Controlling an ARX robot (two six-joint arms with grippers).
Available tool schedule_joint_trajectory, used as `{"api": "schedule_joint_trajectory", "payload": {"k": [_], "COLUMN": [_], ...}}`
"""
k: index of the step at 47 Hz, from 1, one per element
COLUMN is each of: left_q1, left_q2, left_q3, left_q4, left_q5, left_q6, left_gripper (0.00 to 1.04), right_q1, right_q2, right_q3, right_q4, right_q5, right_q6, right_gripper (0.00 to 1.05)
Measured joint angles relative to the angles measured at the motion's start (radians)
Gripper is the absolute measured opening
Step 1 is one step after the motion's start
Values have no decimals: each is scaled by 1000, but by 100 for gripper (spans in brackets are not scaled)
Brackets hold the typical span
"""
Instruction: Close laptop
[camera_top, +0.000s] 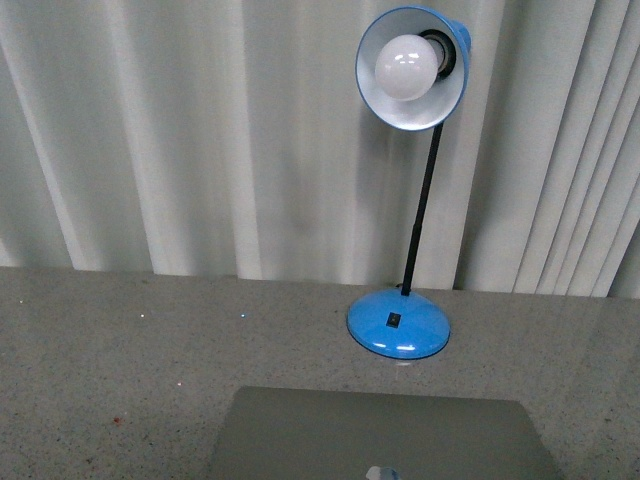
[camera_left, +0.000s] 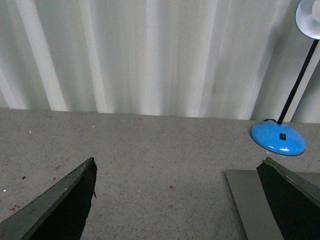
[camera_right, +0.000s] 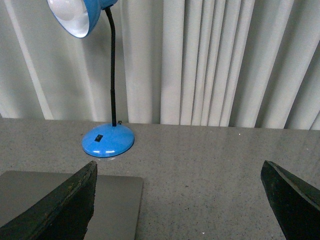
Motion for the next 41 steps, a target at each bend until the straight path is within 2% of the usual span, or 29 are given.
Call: {"api": "schedule_joint_trajectory", "payload": {"k": [41], "left_q1": [0], "left_q2": [0], "left_q3": [0], "left_q4": [0], "left_q5": [0], "left_q6": [0], "left_gripper": [98], "right_q1": [0], "right_q2": [0], "right_q3": [0], "right_q4": [0], "right_q5": [0], "right_q6": [0], "right_gripper": [97]}}
